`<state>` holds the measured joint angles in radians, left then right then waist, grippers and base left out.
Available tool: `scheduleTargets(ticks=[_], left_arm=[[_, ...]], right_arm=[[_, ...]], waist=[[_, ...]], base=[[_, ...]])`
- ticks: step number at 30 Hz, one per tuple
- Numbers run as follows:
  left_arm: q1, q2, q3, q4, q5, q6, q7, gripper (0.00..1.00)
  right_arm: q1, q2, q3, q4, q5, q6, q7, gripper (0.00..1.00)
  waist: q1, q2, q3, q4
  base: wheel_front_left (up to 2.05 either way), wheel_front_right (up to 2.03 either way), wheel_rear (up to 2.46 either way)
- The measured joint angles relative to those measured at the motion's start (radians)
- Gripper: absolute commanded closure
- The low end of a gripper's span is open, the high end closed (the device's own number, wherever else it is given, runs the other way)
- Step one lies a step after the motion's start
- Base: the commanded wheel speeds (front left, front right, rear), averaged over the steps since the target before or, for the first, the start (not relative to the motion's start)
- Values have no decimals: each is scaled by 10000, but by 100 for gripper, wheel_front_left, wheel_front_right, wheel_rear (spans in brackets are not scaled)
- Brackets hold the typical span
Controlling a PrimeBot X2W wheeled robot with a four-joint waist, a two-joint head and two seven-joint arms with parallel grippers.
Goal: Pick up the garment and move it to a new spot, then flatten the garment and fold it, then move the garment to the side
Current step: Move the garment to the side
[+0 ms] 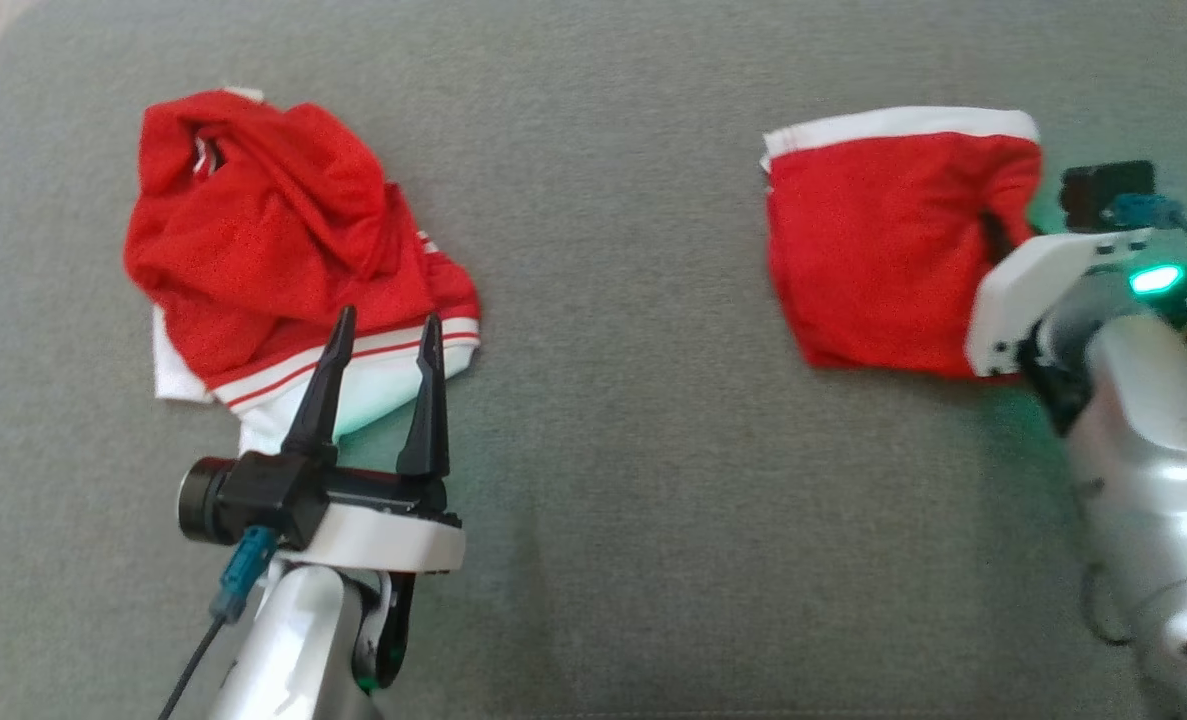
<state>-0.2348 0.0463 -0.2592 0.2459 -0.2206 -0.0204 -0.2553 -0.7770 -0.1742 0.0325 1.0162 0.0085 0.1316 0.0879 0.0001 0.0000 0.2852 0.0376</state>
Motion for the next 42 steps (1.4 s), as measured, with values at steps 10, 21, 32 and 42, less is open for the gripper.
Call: scheduleTargets(ticks=[10, 21, 32, 42], left_arm=[[-106, -2, 29, -249, 0, -4, 0, 0], [-476, -4, 35, -267, 6, -67, 0, 0], [-474, -6, 125, -259, 107, -148, 0, 0], [-462, -8, 345, -221, 196, -148, 0, 0]], right_arm=[[-130, -2941, 2243, -449, 418, 0, -276, 100], [-774, -4443, 1906, -67, 782, 0, -826, 100], [-871, -4523, 1315, 587, 387, 0, -1325, 100], [-1168, -3965, 276, 917, 366, 0, -1914, 0]], waist=[[0, 0, 203, -415], [0, 0, 744, -209], [0, 0, 810, -197], [-1, 0, 528, -264]], base=[[0, 0, 0], [0, 0, 0], [0, 0, 0], [0, 0, 0]])
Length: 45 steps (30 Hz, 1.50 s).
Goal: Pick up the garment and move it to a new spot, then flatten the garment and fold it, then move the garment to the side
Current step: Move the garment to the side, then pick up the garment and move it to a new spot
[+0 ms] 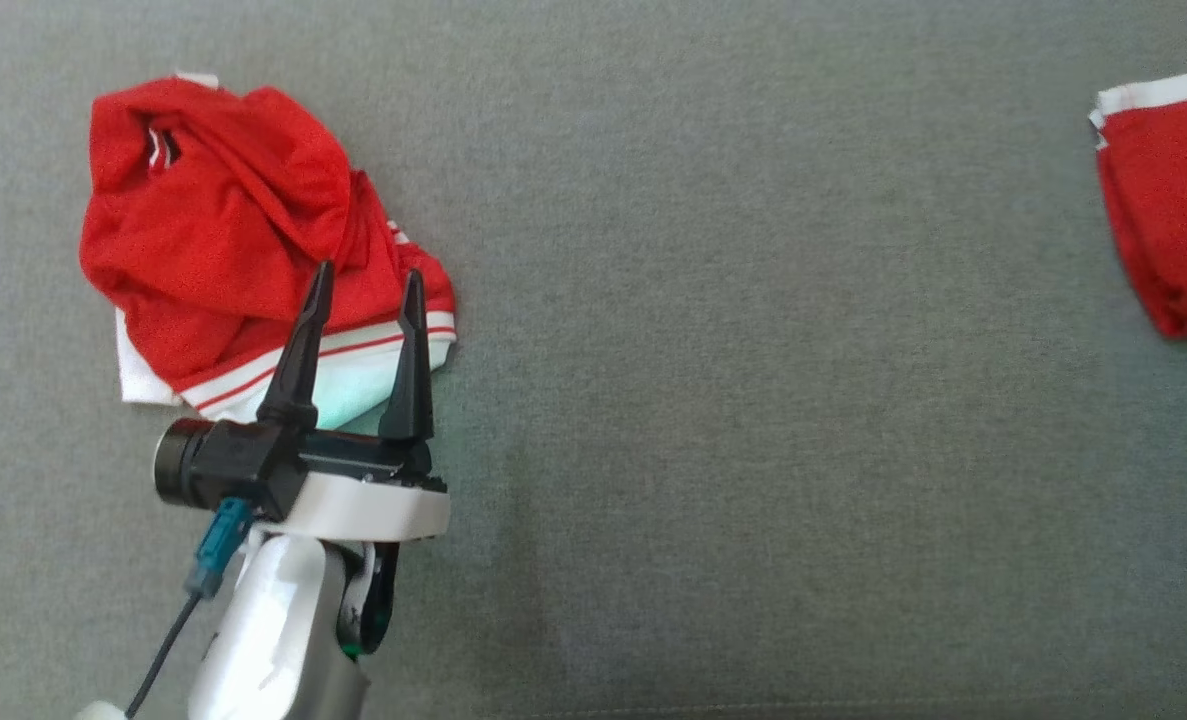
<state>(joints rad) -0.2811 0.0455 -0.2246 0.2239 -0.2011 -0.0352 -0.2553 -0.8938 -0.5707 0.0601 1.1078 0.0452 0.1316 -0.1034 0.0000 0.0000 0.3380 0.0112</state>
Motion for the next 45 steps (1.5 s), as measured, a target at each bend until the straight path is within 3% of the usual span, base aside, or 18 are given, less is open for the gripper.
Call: scheduleTargets(ticks=[7, 14, 18, 23, 28, 34, 45], left_arm=[[224, -4, 117, -19, 259, 13, 0, 0], [839, -4, 393, -56, 261, 13, 0, 0], [1244, 2, 660, -224, 251, 59, 0, 0], [1786, 4, 665, -353, 249, 86, 0, 0], [2232, 8, 663, -359, -31, 180, 0, 0], [2522, 10, 650, -320, -100, 188, 0, 0], [2678, 12, 652, -297, -105, 188, 0, 0]], right_arm=[[-3, 1534, 90, -746, 228, 0, -838, 0], [177, 2830, 512, -2500, 1436, 0, -1277, 0], [1546, 3971, 184, -4163, 2268, 0, -1448, 0], [3847, 4800, -165, -5714, 2345, 0, -1475, 0], [6088, 5047, -541, -7122, 2345, -2, -1475, 0], [8105, 5183, 13, -7822, 2056, -2, -1475, 0], [8435, 5241, 286, -8320, 2316, -2, -1475, 0]], waist=[[-1, 0, -883, -258], [-2, 0, -1807, -473], [-2, 0, -2417, -522], [-2, 0, -2856, -489], [-2, 0, -3135, -395], [-1, 0, -3270, -333], [0, 0, -3345, -287]], base=[[0, 0, 0], [0, 0, 0], [0, 0, 0], [0, 0, 0], [0, 0, 0], [0, 0, 0], [0, 0, 0]])
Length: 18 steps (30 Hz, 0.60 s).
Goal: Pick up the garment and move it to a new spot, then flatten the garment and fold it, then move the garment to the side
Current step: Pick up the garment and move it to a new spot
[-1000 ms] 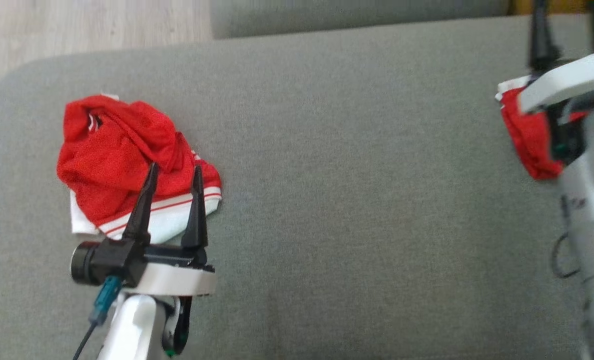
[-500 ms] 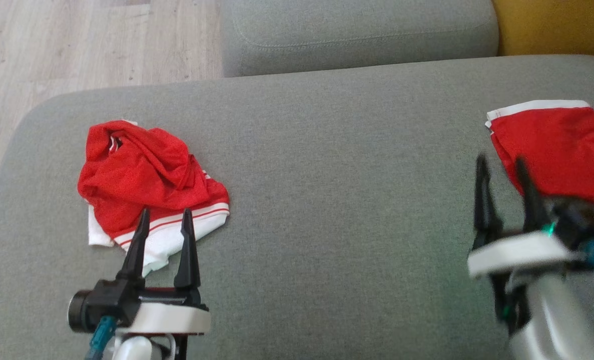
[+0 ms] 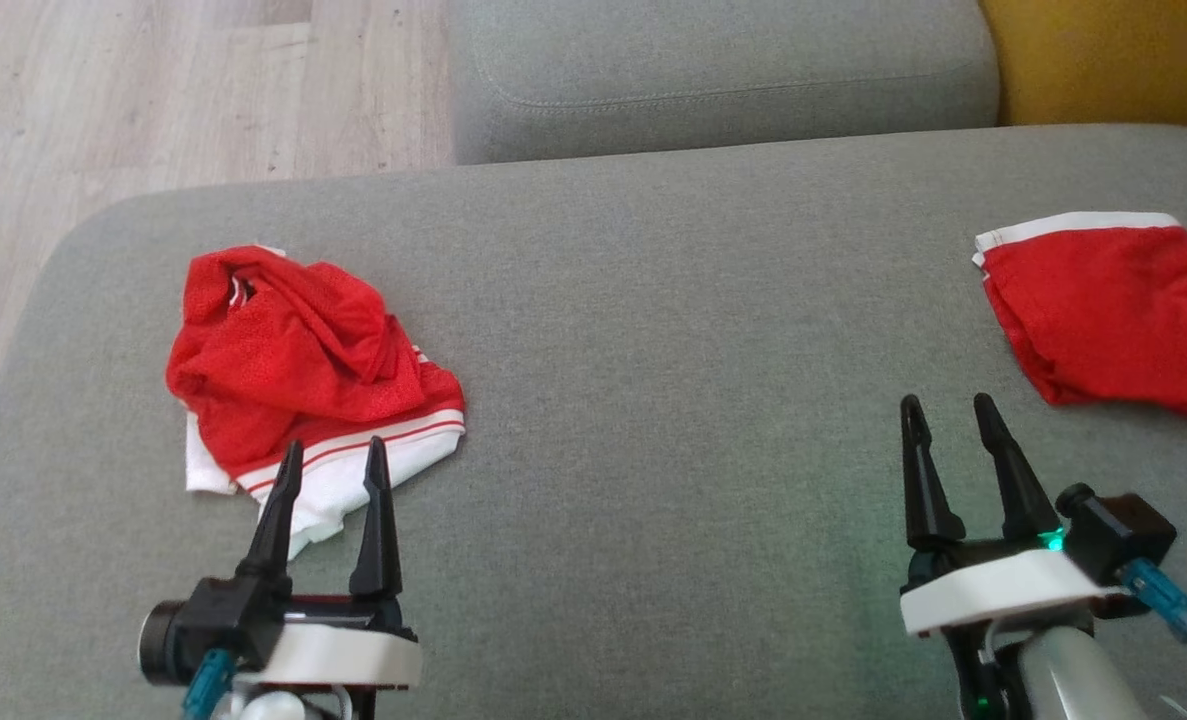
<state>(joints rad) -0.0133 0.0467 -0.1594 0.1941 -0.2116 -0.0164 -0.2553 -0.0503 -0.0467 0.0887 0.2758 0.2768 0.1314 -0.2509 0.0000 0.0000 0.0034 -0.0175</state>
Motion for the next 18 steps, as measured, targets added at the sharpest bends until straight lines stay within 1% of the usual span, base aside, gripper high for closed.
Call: scheduleTargets(ticks=[6, 8, 18], left_arm=[[0, -2, -25, 0, 2, 6, 0, 0], [0, -2, -27, 0, 2, 77, 0, 0], [225, 4, 36, 21, 79, 75, 0, 0]], right_arm=[[15, -2, 280, -17, 247, 2, 0, 0], [46, -2, 418, -21, 345, 0, 0, 0], [452, -2, 1220, 10, 652, 2, 0, 0]], waist=[[0, 0, -66, 252], [0, 0, -104, 416], [0, 0, -375, 1634]], base=[[0, 0, 0], [0, 0, 0], [0, 0, 0]])
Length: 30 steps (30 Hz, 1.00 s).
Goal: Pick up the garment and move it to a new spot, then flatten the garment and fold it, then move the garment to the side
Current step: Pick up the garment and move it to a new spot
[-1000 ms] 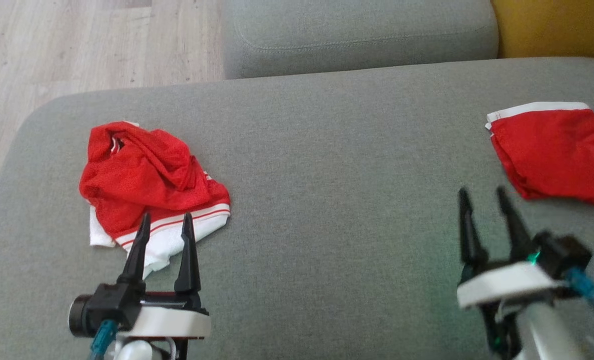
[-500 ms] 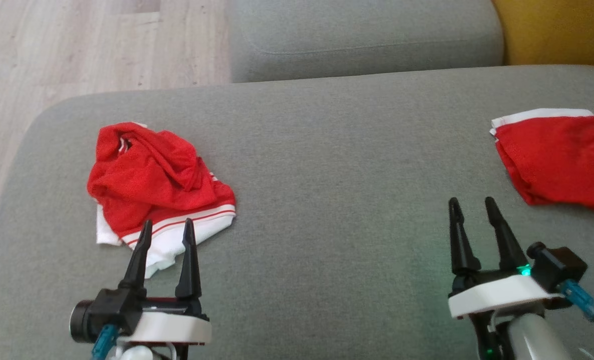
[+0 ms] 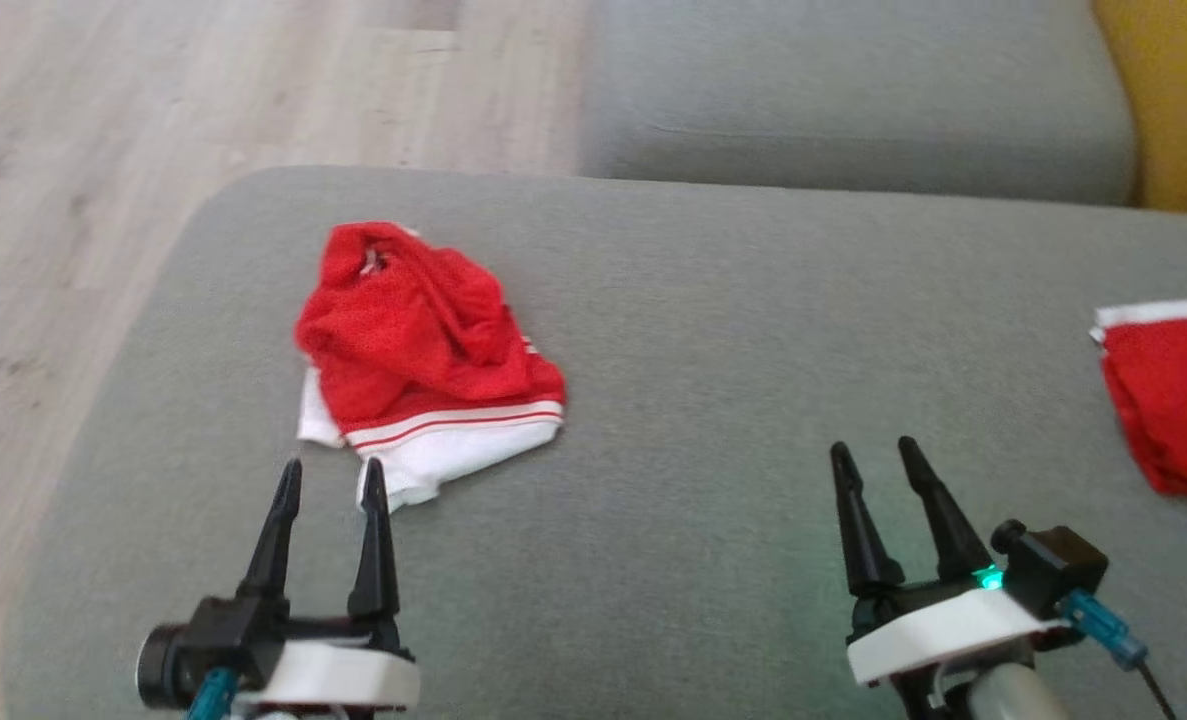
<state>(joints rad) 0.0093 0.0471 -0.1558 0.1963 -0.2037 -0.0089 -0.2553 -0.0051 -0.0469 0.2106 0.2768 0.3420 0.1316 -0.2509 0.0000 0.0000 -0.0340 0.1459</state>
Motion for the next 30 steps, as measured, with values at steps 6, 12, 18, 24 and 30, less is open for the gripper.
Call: scheduleTargets(ticks=[6, 12, 18, 24, 30], left_arm=[[307, 6, 71, 111, 29, -12, 0, 0], [406, 13, 174, 125, 109, -15, 0, 0], [435, 15, 249, 136, 130, -102, 0, 0], [372, 71, 96, 328, 493, -326, 0, 0], [-811, 280, -424, 1168, 863, -650, 102, 0]], right_arm=[[6, 2, 568, -2, 201, 0, 0, 0], [8, 0, 765, -2, 341, -2, 0, 0], [8, 0, 800, -12, 387, -2, 0, 0], [7, 0, 807, -21, 464, -2, 0, 0], [-76, 0, 755, -88, 270, -2, 0, 0]], waist=[[0, 0, -159, 820], [0, 0, -304, 1508], [0, 0, -367, 1799], [0, 0, -167, 1683], [0, 0, 270, 1423]], base=[[0, 0, 0], [0, 0, 0], [0, 0, 0], [0, 0, 0], [0, 0, 0]])
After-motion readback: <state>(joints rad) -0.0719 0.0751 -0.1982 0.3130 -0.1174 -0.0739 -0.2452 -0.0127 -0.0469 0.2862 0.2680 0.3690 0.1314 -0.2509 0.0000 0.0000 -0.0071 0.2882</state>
